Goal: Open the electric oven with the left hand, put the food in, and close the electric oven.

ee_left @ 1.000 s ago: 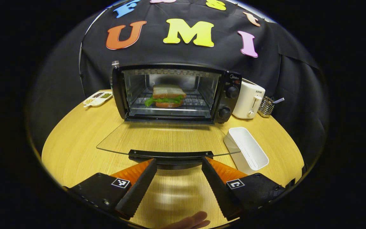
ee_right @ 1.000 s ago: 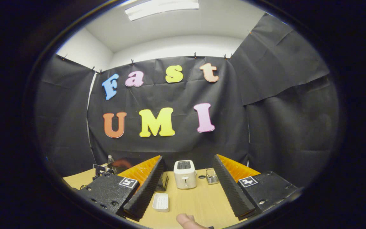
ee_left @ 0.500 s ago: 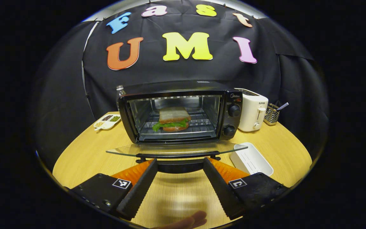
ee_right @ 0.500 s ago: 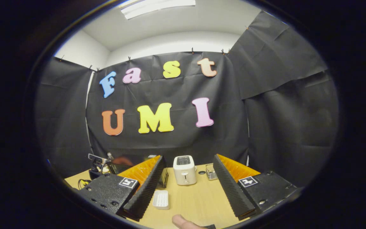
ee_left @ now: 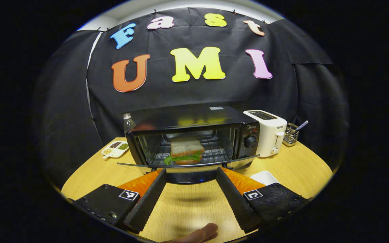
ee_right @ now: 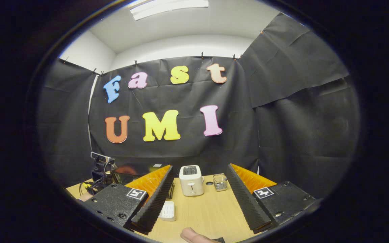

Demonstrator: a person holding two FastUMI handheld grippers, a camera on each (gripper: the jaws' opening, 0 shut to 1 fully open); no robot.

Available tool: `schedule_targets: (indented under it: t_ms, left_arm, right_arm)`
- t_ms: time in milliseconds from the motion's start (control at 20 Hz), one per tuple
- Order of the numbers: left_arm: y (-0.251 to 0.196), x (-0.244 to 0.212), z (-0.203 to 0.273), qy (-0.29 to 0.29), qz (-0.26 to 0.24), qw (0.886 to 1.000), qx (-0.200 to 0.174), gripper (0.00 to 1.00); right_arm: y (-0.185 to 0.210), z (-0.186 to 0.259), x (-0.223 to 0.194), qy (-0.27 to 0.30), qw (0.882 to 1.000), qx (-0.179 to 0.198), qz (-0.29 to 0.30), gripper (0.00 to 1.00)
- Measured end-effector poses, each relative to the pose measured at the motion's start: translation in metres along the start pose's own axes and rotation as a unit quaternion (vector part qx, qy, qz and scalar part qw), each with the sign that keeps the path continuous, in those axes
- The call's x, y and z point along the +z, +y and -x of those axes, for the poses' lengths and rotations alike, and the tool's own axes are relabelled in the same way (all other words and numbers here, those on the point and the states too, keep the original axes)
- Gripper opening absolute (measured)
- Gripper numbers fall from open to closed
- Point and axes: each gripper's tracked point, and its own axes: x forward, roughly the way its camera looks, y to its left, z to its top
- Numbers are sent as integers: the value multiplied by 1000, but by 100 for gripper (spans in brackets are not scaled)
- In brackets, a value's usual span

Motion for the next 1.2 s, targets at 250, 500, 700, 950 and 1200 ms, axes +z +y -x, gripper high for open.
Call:
schedule_targets:
  t_ms: [250, 500, 700, 950, 1200]
  left_arm:
    - [20, 15, -28, -2, 30, 999, 27, 95]
    - [33, 30, -11, -24, 68, 997, 17, 96]
    - [39, 47, 17, -47, 69, 996, 14, 95]
    - [40, 88, 72, -105, 87, 991, -4, 88]
    - [51, 107, 140, -141, 56, 988, 0, 93]
  right_arm:
    - [2, 7, 5, -8, 1000, 4, 1, 100]
    - [-10, 10, 6, -22, 1000, -10, -1, 89]
    - [-6, 11, 3, -23, 1000, 6, -9, 89]
    - [-4, 13, 5, -27, 1000, 9, -13, 89]
    - [-4, 15, 4, -29, 1000, 5, -10, 89]
